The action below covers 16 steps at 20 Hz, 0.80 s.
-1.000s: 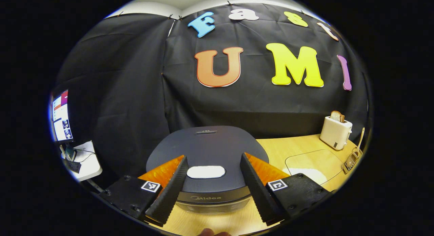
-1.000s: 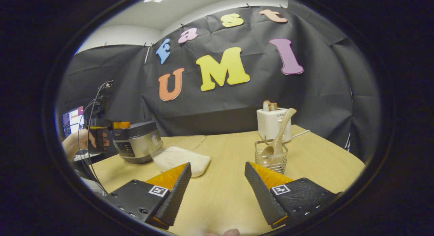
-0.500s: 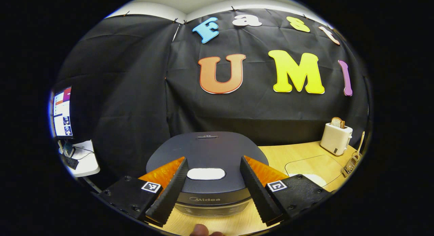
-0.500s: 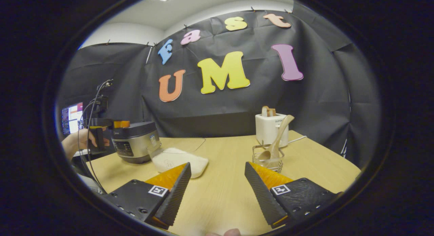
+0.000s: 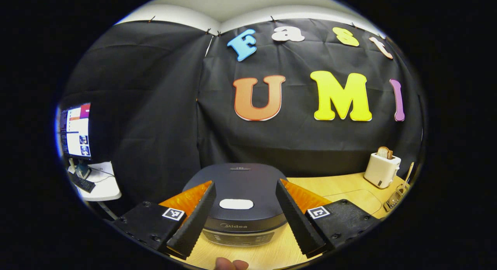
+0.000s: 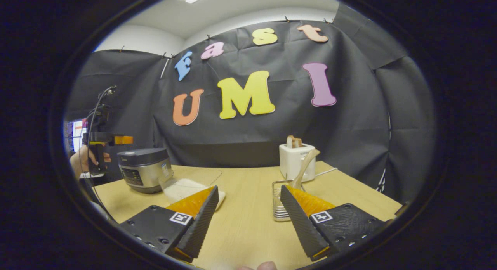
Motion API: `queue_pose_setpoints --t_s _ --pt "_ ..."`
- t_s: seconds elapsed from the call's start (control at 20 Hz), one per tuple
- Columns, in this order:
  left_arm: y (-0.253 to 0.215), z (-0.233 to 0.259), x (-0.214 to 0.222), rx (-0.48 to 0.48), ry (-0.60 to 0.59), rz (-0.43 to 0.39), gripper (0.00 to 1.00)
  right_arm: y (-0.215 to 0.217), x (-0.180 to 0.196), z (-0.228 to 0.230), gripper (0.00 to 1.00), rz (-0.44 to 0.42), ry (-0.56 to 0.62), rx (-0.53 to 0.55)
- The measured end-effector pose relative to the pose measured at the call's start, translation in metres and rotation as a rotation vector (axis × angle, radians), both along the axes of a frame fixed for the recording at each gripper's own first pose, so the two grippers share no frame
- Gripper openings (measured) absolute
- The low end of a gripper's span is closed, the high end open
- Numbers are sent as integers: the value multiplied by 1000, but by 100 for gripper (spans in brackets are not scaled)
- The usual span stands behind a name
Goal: Close the left gripper, press the button to open the rice cooker; take a wooden spoon from the chopstick holder with the right hand, scoop a spoonful of rice and pour it into the rice cooker, then put the wooden spoon back into the chopstick holder.
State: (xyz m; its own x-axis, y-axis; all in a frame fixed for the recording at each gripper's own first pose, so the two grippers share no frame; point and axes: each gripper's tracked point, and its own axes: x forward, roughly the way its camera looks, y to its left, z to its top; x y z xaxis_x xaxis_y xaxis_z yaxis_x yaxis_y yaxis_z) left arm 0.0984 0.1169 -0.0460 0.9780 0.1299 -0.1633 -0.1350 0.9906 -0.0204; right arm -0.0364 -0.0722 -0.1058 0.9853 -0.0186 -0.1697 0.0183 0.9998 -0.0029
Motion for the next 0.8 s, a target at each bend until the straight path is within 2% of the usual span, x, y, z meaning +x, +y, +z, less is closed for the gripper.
queue_pose_setpoints --t_s 0.15,0.3,0.55,0.6,0.65,0.8 --pt "-29 43 -29 19 -87 -23 99 5 9 24 96 -31 -51 -14" --pt "-73 61 -58 -1 -151 -79 98 22 11 46 96 -38 -95 -13" --pt "-133 53 -102 4 -158 -158 98 40 -1 73 95 -44 -163 -56" --pt "-144 53 -109 -10 -164 -169 100 42 -2 75 92 -45 -171 -58" --pt "-153 52 -114 -18 -174 -179 100 44 -2 75 95 -48 -173 -52" --pt "-167 51 -123 25 -197 -185 98 52 -4 68 96 -45 -149 -29"
